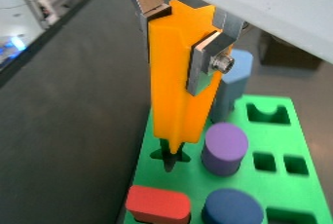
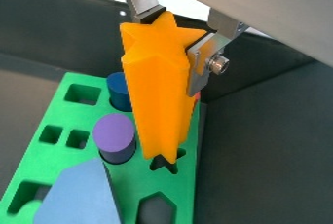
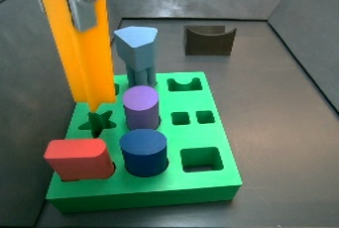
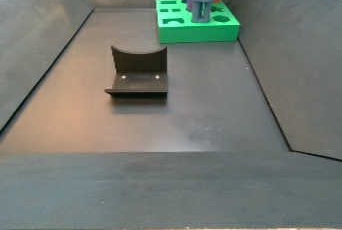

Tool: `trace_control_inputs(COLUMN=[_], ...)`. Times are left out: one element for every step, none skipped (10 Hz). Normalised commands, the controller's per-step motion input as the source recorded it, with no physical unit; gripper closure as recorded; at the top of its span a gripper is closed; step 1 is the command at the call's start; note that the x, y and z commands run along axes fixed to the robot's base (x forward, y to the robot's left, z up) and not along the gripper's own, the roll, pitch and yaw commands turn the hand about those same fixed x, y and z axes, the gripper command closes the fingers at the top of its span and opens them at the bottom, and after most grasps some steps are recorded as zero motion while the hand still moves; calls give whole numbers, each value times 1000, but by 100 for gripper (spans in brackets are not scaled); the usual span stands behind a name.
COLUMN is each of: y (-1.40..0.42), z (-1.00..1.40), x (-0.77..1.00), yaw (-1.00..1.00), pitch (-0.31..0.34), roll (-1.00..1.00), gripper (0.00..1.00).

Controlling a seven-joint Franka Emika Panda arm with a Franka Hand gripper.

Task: Pick up the star object. Move up. Place the star object on the fixture. Regrasp the star object. Move to above the board. Insert the star object.
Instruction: Insert the star object.

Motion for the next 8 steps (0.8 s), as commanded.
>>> trace_control_inputs(y=[0,-17,-23,0,0,0,0,-6], z=[0,-240,-597,-697,-614,-489,-491,-540], x=[0,0,0,0,-66,-66,-71,-163], yaw=[0,0,-149,-349,-371,-317,-323,-306], pitch=[0,0,0,0,40,41,84,90], roll=[-7,13,0,0,0,6,49,47], gripper=[100,100,100,100,100,100,100,100])
